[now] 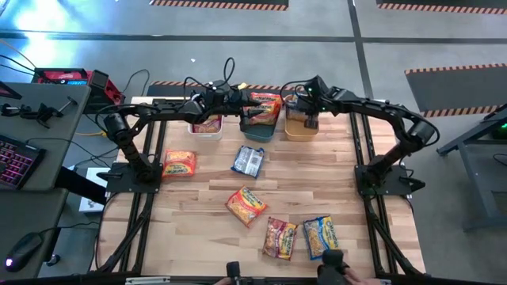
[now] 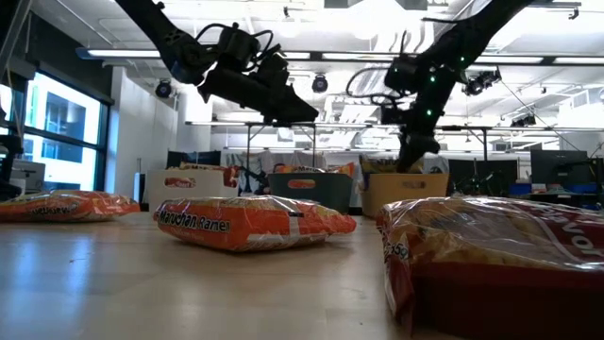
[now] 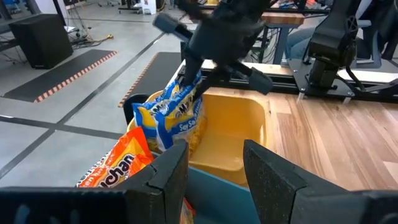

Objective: Sort Maruchan noodles
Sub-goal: Adjust the blue noodle pack into the yellow bin

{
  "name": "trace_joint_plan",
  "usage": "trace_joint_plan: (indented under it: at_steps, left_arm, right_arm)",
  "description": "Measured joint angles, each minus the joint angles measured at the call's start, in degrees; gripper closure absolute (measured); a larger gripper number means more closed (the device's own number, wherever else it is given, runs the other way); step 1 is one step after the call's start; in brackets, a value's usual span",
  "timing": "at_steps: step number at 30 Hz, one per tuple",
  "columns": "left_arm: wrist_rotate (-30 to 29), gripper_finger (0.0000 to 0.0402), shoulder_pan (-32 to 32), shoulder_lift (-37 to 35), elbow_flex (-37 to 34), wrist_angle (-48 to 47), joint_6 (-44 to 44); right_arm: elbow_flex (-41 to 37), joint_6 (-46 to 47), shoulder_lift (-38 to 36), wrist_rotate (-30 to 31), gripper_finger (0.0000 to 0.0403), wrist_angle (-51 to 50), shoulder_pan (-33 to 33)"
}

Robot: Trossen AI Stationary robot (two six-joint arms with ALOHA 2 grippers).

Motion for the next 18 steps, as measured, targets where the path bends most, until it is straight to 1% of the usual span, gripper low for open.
trace_joint_plan:
  at_steps: [6, 10, 18]
  left_arm:
    - [0.0, 0.0261, 0.0, 0.02, 0.0, 0.0, 0.01]
    - [0.0, 0.0261, 0.0, 0.02, 0.0, -0.3, 0.06]
    - [-0.01, 0.0261, 0.0, 0.02, 0.0, -1.27, 0.09]
  right_arm:
    - [-0.13, -6.15, -0.97, -0.17, 0.0382, 0.72, 1.33]
    - [-0.21, -9.25, 0.1, -0.36, 0.0383, 0.73, 2.37]
    - [-0.22, -11.29, 0.34, 4.14, 0.0383, 2.93, 4.93]
